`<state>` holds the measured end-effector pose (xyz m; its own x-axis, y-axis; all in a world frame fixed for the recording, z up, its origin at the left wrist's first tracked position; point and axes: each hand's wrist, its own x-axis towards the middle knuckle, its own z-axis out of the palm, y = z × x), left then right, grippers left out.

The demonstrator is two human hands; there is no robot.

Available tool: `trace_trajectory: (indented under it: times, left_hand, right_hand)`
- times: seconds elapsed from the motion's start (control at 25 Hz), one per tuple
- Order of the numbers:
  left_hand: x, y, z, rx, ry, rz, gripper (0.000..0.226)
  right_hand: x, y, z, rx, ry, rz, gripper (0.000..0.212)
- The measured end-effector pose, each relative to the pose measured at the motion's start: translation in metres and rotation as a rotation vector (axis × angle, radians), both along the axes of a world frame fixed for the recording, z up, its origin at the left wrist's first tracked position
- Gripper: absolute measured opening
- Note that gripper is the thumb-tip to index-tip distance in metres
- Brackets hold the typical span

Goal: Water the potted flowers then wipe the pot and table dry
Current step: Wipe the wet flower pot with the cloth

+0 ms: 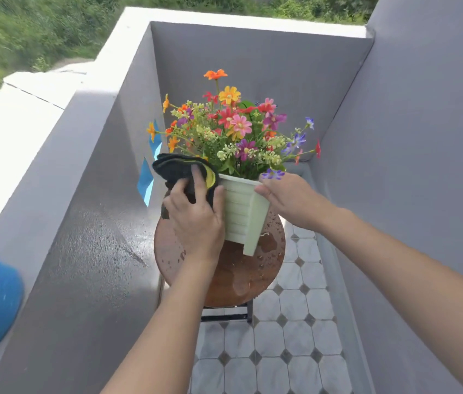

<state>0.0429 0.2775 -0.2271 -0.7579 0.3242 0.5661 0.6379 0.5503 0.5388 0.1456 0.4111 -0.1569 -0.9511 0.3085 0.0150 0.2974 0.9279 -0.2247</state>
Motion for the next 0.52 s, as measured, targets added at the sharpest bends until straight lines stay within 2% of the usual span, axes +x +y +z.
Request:
trace_trajectory:
  times: [0.08, 0.2, 0.32, 0.44, 0.52]
  left_hand:
    - [-0.004, 0.001, 0.002, 0.043, 0.088, -0.094, 0.038]
    - [-0.004, 0.001, 0.001, 0.061, 0.185, -0.186, 0.029]
    - [-0.007, -0.003, 0.001, 0.004, 0.313, -0.261, 0.037]
    - [-0.007, -0.007, -0.004, -0.005, 0.279, -0.201, 0.036]
    - [0.0, -0.019, -0.027, -0.062, 0.31, -0.265, 0.038]
  right_hand:
    - [-0.002, -0.001, 0.001, 0.018, -0.027, 0.013, 0.042]
    - [-0.002, -0.002, 0.005, -0.018, -0.008, 0.035, 0.042]
    - [-0.002, 0.0, 0.004, -0.02, -0.053, 0.004, 0.038]
    - [-0.002, 0.001, 0.001, -0.012, -0.055, 0.017, 0.038]
    - [-0.004, 0.0, 0.003, -0.014, -0.07, 0.014, 0.042]
